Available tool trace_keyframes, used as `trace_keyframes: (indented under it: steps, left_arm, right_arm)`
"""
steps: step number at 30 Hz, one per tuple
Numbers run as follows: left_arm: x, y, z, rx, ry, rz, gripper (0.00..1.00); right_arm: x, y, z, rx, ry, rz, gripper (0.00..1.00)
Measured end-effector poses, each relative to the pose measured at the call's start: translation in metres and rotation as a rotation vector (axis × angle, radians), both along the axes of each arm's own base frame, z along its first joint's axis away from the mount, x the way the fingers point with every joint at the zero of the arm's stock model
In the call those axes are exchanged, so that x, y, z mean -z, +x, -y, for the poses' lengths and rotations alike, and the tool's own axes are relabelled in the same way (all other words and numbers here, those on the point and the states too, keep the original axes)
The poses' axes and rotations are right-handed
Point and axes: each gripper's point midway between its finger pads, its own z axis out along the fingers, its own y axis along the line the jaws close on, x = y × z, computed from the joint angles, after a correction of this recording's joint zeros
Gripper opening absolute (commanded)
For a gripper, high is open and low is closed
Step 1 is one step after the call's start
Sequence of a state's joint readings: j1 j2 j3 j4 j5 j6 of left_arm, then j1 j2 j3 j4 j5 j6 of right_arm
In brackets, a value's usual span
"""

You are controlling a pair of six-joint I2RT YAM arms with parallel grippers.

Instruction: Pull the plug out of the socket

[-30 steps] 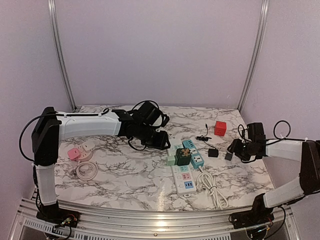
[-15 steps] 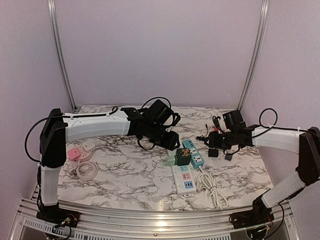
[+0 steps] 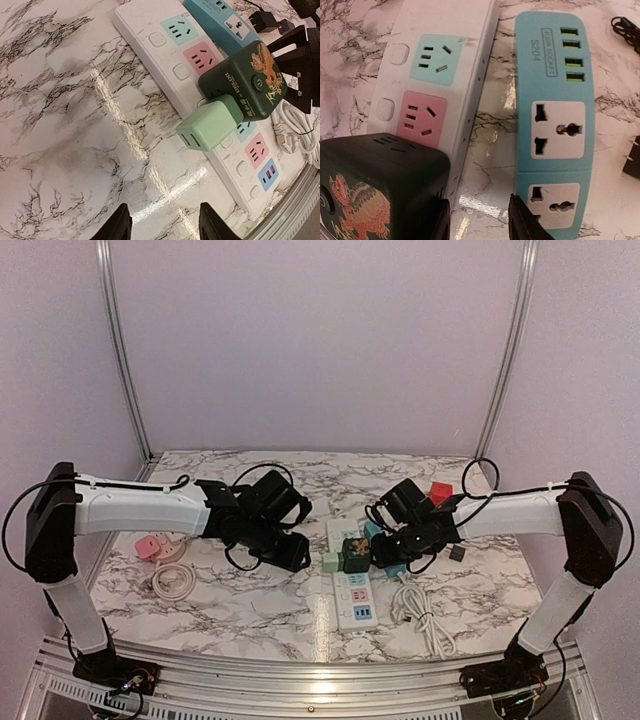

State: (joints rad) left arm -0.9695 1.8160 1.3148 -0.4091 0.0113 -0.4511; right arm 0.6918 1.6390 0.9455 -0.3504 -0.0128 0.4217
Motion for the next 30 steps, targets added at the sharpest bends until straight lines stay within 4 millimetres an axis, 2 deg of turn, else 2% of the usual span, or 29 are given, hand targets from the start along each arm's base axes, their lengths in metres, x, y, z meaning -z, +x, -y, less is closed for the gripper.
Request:
trace_keyframes:
  steps: [3, 7, 10, 12, 14, 18, 20, 24, 27, 30]
  left_arm:
    - [-0.006, -0.002, -0.016, -0.037, -0.018, 0.008, 0.47]
    - [-0.011, 0.006, -0.045, -0.121, -0.055, 0.012, 0.47]
    - [-0.005, 0.013, -0.068, -0.177, -0.065, -0.006, 0.47]
    - [0.001, 0.016, -0.08, -0.212, -0.062, -0.019, 0.47]
    - [0.007, 0.015, -0.089, -0.227, -0.058, -0.032, 0.47]
    - [0.011, 0.009, -0.095, -0.241, -0.075, -0.041, 0.47]
    - [0.014, 0.004, -0.099, -0.248, -0.081, -0.052, 0.47]
    - [0.024, -0.001, -0.102, -0.269, -0.1, -0.067, 0.47]
    - [0.028, -0.003, -0.102, -0.278, -0.116, -0.077, 0.47]
    - [0.025, -0.001, -0.097, -0.283, -0.147, -0.076, 0.47]
  right_arm:
    - [0.0, -0.011, -0.024, -0.042, -0.007, -0.011, 0.38]
    - [0.004, -0.027, -0.071, -0.118, -0.009, -0.033, 0.39]
    - [0.005, -0.031, -0.11, -0.171, 0.003, -0.034, 0.4]
    - [0.003, -0.032, -0.127, -0.197, 0.014, -0.027, 0.43]
    - [-0.002, -0.031, -0.132, -0.214, 0.009, -0.013, 0.48]
    - [-0.011, -0.029, -0.127, -0.277, -0.038, 0.024, 0.59]
    - [-0.016, -0.03, -0.122, -0.321, -0.066, 0.043, 0.68]
    - [-0.033, -0.03, -0.121, -0.41, -0.097, 0.095, 0.81]
    - [-0.055, -0.021, -0.133, -0.479, -0.09, 0.168, 0.85]
    - [-0.075, -0.012, -0.148, -0.535, -0.077, 0.235, 0.86]
